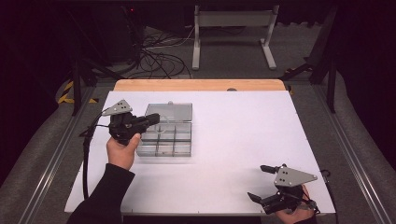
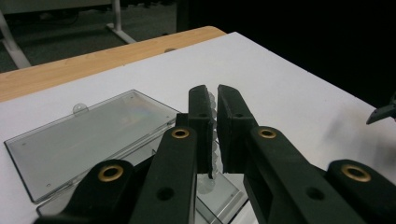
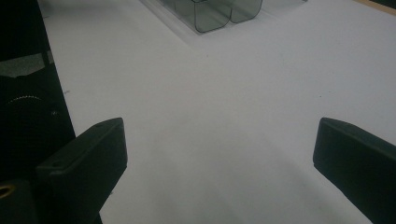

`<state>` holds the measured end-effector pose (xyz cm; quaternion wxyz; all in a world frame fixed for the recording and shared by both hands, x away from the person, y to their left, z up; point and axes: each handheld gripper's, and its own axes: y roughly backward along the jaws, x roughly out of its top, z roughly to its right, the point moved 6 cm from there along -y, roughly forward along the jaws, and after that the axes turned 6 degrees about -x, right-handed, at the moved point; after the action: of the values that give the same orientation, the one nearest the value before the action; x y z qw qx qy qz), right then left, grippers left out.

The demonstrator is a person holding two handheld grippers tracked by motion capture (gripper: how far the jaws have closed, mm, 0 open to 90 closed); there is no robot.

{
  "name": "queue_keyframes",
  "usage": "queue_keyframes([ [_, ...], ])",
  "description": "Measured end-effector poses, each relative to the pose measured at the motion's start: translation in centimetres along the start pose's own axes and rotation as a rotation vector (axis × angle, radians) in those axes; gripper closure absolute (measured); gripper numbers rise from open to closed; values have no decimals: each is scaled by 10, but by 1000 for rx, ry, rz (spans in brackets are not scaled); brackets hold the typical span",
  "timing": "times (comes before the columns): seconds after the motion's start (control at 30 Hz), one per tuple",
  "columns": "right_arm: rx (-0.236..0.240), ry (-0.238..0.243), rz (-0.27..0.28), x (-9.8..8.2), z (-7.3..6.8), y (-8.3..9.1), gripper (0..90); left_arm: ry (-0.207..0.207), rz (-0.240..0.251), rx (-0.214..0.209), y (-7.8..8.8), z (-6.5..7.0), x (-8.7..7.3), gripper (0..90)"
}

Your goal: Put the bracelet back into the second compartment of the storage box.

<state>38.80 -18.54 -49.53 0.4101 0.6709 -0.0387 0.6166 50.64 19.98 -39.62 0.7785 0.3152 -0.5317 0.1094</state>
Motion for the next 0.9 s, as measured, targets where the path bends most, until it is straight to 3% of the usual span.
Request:
queue_keyframes([
  [0.33, 3, -1, 0, -1, 0, 1, 34, 36, -17, 7, -20, -8, -4, 848],
  [0.9, 9, 1, -2, -1, 0, 1, 35, 55, -63, 16, -44, -11, -14, 848],
])
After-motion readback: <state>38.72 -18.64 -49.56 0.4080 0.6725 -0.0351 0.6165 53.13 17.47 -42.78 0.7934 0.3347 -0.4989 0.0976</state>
